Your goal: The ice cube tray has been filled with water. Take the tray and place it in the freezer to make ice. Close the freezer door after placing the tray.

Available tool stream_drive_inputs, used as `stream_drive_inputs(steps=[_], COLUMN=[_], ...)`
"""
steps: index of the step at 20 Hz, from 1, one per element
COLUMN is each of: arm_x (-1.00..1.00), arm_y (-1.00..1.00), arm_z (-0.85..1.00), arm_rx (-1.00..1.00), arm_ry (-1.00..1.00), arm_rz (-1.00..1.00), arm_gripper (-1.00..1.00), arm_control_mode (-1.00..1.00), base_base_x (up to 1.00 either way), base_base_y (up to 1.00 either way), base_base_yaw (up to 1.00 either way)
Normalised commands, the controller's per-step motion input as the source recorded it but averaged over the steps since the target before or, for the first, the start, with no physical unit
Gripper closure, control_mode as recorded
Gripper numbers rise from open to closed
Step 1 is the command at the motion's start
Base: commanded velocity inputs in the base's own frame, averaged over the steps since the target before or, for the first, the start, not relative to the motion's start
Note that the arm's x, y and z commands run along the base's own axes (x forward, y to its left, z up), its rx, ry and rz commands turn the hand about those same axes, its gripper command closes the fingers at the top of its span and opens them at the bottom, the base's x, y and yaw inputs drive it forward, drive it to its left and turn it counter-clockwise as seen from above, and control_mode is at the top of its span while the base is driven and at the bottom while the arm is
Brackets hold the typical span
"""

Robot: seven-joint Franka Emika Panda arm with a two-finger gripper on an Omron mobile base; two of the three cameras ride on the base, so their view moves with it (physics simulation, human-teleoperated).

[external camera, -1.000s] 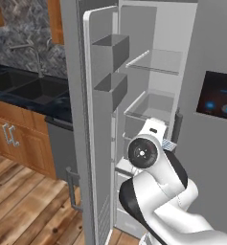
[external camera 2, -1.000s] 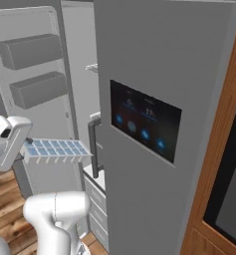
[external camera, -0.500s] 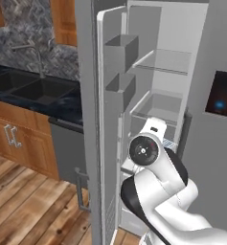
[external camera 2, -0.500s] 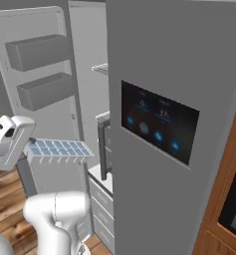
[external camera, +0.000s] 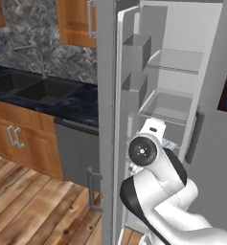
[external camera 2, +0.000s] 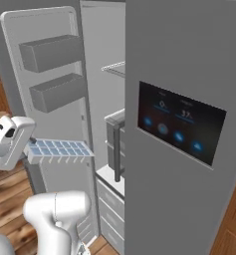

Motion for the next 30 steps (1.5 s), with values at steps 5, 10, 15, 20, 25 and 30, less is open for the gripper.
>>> stream_drive_inputs(steps=[5,10,15,20,25,30], arm_x=[0.0,0.0,0.0,0.0,0.0,0.09], arm_y=[0.0,0.0,0.0,0.0,0.0,-0.1], arm_z=[0.0,0.0,0.0,0.24,0.4,0.4], arm_rx=[0.0,0.0,0.0,-0.03,-0.02,0.0], arm_ry=[0.0,0.0,-0.03,-0.15,-0.13,-0.07], arm_rz=[0.0,0.0,-0.01,0.0,0.0,0.0], arm_gripper=[1.0,1.0,1.0,1.0,1.0,1.0], arm_control_mode=[1.0,1.0,-1.0,-1.0,-1.0,-1.0], base_base_x=[0.0,0.0,0.0,0.0,0.0,0.0], base_base_y=[0.0,0.0,0.0,0.0,0.0,0.0], base_base_yaw=[-0.07,-0.06,-0.01,0.0,0.0,0.0])
